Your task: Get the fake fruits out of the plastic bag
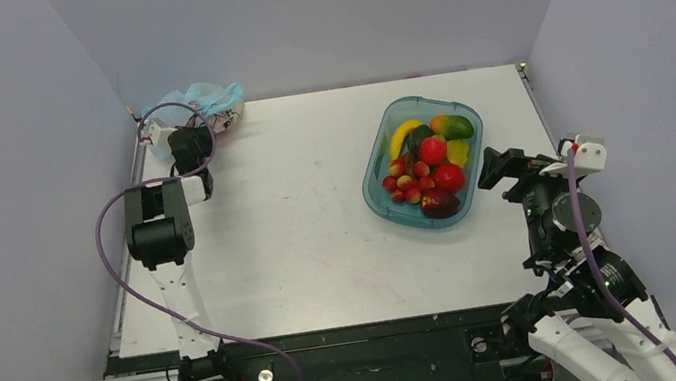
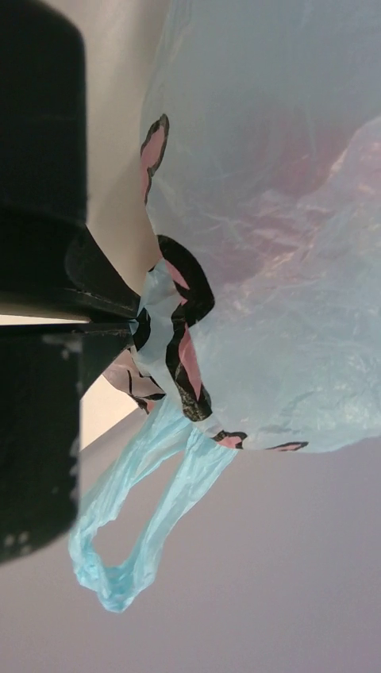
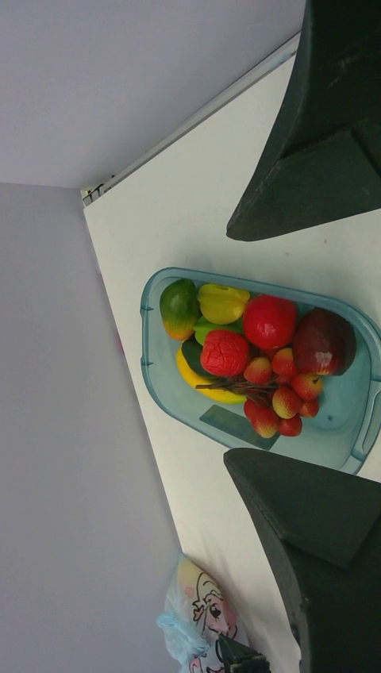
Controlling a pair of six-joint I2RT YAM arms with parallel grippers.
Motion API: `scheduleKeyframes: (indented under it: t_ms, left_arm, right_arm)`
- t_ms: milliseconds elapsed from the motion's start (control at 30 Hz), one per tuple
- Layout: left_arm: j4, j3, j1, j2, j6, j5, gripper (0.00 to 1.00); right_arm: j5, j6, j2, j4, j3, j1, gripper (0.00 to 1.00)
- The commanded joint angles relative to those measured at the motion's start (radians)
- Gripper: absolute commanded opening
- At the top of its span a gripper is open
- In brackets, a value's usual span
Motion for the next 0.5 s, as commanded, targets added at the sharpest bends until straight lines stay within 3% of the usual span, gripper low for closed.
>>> scheduleKeyframes:
  t_ms: [0, 233, 467]
  left_arm:
    - [-0.005, -0.055, 0.015, -0.102, 0.012, 0.100, 0.00]
    - [-0.164, -0.310, -0.019, -0.365, -0.012, 0.324, 0.00]
    - [-0.377, -0.566, -0.100, -0.648, 0.104, 0.474, 0.00]
  right_arm:
    - [0.016, 0.023, 0.038, 0.012, 0.023, 0.000, 0.99]
    - [-0.064, 0.087, 0.084, 0.001, 0.012, 0.001, 0.99]
    - [-0.184, 0.169, 0.102, -0.017, 0.016, -0.003, 1.00]
